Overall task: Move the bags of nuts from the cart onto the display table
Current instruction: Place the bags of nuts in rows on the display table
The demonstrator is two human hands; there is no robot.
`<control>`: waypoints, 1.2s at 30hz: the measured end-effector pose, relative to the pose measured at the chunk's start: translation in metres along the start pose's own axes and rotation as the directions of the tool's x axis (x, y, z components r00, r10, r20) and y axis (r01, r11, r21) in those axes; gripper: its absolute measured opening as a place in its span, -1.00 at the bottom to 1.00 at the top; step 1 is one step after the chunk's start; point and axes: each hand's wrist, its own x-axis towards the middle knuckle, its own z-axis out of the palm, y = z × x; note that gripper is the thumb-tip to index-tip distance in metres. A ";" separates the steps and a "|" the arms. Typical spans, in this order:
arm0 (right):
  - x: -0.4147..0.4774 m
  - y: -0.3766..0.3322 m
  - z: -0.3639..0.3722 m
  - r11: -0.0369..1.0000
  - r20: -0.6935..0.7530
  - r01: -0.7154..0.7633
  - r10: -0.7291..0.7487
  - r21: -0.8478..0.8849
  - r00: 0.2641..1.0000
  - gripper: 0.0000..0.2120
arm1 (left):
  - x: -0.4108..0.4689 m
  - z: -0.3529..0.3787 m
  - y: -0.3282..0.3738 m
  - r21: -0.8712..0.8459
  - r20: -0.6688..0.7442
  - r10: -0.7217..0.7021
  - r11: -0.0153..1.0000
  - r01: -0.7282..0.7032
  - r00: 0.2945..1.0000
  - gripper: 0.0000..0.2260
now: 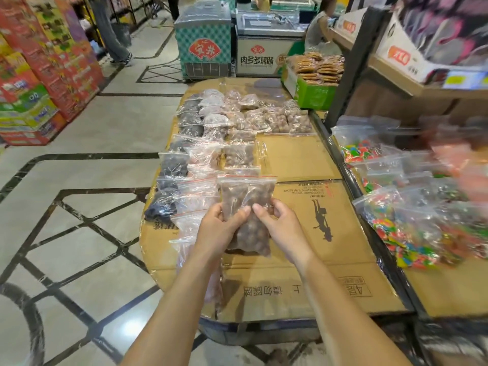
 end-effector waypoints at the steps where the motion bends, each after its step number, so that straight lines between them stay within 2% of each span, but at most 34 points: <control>1: -0.003 0.003 -0.002 1.000 -0.017 -0.005 0.005 0.009 1.000 -0.71 | -0.001 0.001 -0.004 0.024 0.011 -0.012 1.000 0.012 1.000 -0.56; 7: -0.008 0.022 -0.015 0.997 -0.025 -0.074 0.074 0.016 0.997 -0.72 | -0.003 0.010 -0.027 0.099 0.010 -0.052 0.994 0.051 0.999 -0.78; 10: -0.007 0.035 -0.020 0.992 0.017 -0.117 0.118 -0.046 0.993 -0.78 | -0.002 0.017 -0.041 0.195 -0.047 -0.030 0.980 0.039 0.998 -0.81; 13: -0.006 0.050 -0.020 0.981 0.042 -0.160 0.166 -0.108 0.985 -0.84 | 0.001 0.022 -0.056 0.295 -0.129 -0.060 0.951 0.096 0.990 -0.82; 15: -0.003 0.061 -0.019 0.971 0.042 -0.203 0.210 -0.124 0.977 -0.87 | 0.002 0.025 -0.069 0.323 -0.175 -0.098 0.934 0.151 0.980 -0.84; 19: 0.004 0.086 -0.015 0.956 0.063 -0.243 0.256 -0.165 0.965 -0.82 | 0.001 0.031 -0.086 0.335 -0.232 -0.117 0.922 0.192 0.966 -0.83; 22: 0.003 0.092 -0.009 0.942 0.067 -0.268 0.287 -0.204 0.956 -0.88 | 0.000 0.032 -0.096 0.371 -0.250 -0.139 0.900 0.227 0.958 -0.94; 25: 0.002 0.101 -0.004 0.929 0.067 -0.293 0.315 -0.225 0.947 -0.84 | 0.000 0.032 -0.102 0.384 -0.271 -0.156 0.887 0.255 0.950 -0.95; 31: 0.005 0.102 -0.005 0.909 0.082 -0.271 0.310 -0.316 0.947 -0.77 | 0.006 0.029 -0.111 0.462 -0.292 -0.165 0.838 0.290 0.942 -0.65; 36: 0.006 0.095 -0.011 0.888 0.114 -0.277 0.338 -0.367 0.934 -0.74 | 0.001 0.035 -0.105 0.505 -0.310 -0.165 0.806 0.309 0.936 -0.51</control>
